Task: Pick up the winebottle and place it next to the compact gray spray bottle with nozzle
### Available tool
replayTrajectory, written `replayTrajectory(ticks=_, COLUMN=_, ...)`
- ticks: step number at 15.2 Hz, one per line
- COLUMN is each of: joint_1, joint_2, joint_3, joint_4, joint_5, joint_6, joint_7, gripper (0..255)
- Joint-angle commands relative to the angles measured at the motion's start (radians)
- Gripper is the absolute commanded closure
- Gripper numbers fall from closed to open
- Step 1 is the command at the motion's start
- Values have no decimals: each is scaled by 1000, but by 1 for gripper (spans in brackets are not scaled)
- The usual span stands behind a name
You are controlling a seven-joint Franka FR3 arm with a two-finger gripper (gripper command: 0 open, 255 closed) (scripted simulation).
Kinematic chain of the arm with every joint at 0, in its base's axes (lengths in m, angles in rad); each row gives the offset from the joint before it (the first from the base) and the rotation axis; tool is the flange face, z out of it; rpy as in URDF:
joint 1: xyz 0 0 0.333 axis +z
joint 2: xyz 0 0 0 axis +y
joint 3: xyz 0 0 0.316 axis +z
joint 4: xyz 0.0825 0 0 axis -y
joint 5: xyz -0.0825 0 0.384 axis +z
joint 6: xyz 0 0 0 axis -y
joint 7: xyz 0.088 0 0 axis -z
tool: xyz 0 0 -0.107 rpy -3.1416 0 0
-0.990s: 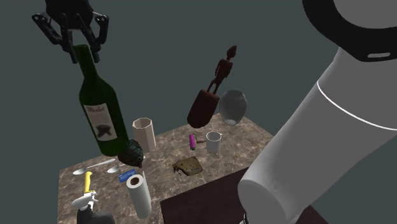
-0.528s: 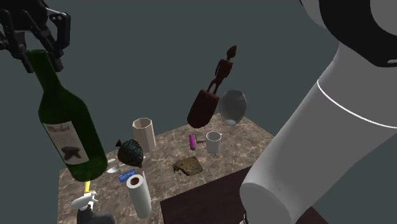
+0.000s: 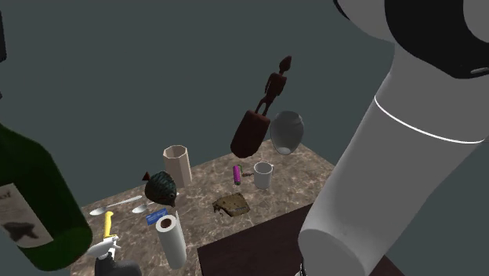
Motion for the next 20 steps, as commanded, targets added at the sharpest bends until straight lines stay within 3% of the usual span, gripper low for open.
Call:
replayTrajectory(ticks=1, joint_1=22, joint_2=36, joint_3=45, joint_4=43, joint_5=-22, joint_6=-14, joint_7=68, gripper=255)
replayTrajectory(ticks=20, joint_1=28, joint_2=-76, joint_3=15, joint_4=-317, joint_5=48, joint_6=256, joint_7=21, gripper=255)
